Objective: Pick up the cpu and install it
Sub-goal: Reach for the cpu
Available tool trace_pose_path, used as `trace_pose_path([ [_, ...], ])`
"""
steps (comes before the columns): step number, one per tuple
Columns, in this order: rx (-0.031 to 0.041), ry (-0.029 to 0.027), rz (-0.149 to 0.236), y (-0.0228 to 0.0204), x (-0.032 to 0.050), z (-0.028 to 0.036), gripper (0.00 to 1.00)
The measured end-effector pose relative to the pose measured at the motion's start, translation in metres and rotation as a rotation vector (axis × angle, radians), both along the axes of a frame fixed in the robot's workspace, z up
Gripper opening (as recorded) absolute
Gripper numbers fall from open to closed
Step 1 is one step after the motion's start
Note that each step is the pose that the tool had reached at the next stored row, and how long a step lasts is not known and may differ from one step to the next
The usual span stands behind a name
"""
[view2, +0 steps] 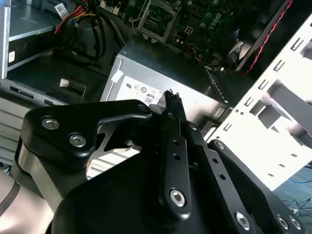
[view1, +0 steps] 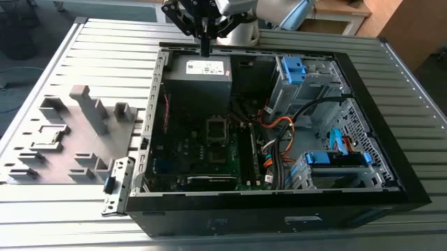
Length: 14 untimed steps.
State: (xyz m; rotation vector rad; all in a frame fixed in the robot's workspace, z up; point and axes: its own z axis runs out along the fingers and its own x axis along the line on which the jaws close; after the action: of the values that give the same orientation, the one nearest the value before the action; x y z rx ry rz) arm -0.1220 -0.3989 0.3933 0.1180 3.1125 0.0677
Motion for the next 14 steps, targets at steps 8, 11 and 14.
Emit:
trace_pose_path([
  [8, 0.0000, 0.0000, 0.000, 0.0000, 0.0000, 0.0000, 0.11],
  [11, 0.0000, 0.0000, 0.000, 0.0000, 0.0000, 0.0000, 0.11],
  [14, 0.0000, 0.0000, 0.000, 0.0000, -0.0017, -0.0001, 0.11],
])
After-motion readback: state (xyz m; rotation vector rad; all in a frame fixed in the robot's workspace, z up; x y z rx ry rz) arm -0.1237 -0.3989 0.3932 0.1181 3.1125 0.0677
